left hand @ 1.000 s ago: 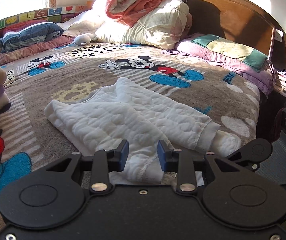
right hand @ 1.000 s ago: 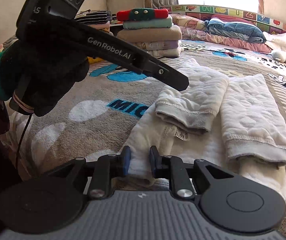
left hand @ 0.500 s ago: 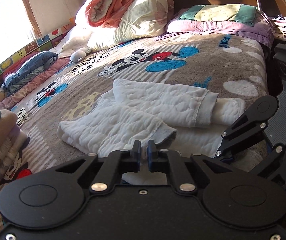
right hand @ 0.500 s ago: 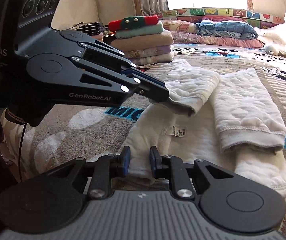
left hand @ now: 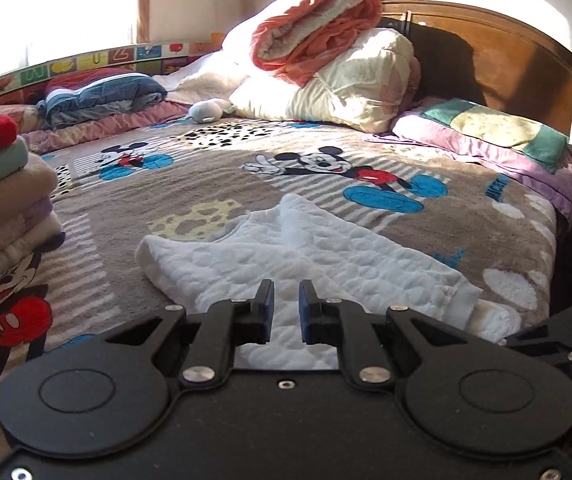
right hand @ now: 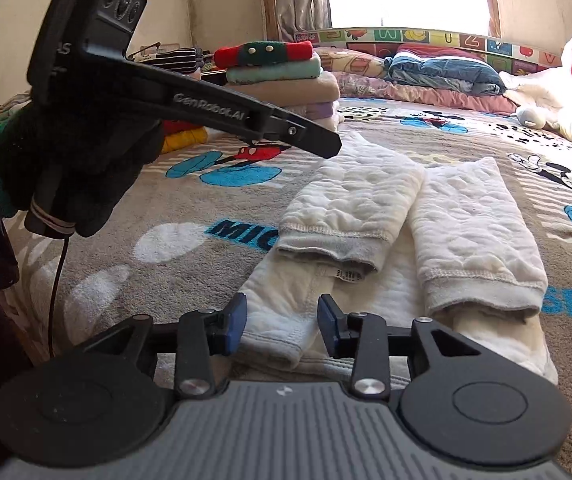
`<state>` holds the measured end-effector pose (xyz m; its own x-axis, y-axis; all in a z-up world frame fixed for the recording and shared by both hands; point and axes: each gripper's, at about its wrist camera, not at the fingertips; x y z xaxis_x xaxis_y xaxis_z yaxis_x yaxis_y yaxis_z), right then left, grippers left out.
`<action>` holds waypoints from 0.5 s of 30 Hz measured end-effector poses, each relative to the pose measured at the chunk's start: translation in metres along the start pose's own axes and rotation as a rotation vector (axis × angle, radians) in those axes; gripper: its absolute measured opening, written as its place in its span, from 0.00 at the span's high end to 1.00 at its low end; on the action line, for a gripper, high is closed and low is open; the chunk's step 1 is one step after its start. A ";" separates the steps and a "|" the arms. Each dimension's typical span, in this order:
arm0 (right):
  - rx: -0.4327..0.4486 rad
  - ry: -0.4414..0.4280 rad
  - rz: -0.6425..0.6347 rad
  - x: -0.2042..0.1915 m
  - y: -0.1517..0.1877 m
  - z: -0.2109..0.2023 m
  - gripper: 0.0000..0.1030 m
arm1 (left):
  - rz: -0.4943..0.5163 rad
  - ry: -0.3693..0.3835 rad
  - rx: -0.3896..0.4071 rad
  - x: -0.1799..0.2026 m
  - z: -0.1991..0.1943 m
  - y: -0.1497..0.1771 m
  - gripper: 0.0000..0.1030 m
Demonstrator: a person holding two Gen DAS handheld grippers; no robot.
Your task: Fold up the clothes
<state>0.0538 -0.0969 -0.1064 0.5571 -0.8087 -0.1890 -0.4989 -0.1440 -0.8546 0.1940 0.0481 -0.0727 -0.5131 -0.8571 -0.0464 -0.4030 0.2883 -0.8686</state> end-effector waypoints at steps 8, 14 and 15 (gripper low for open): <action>0.038 0.030 -0.065 -0.005 -0.014 -0.020 0.60 | -0.158 -0.126 0.000 -0.028 0.033 -0.008 0.85; 0.064 0.051 -0.111 -0.005 -0.034 -0.014 0.59 | -0.215 -0.151 0.018 -0.040 0.049 -0.014 0.84; 0.062 0.056 -0.105 -0.002 -0.037 -0.010 0.59 | -0.225 -0.156 0.021 -0.042 0.052 -0.015 0.84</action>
<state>0.0640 -0.0959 -0.0696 0.5650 -0.8220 -0.0712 -0.3972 -0.1953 -0.8967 0.2604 0.0575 -0.0835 -0.2892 -0.9543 0.0751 -0.4768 0.0756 -0.8758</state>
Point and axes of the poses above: each gripper's, at about its wrist camera, not at the fingertips, and z roughly the way its jaws point, x to its right, y to its underside, and after that the axes turned 7 degrees about -y, right-handed
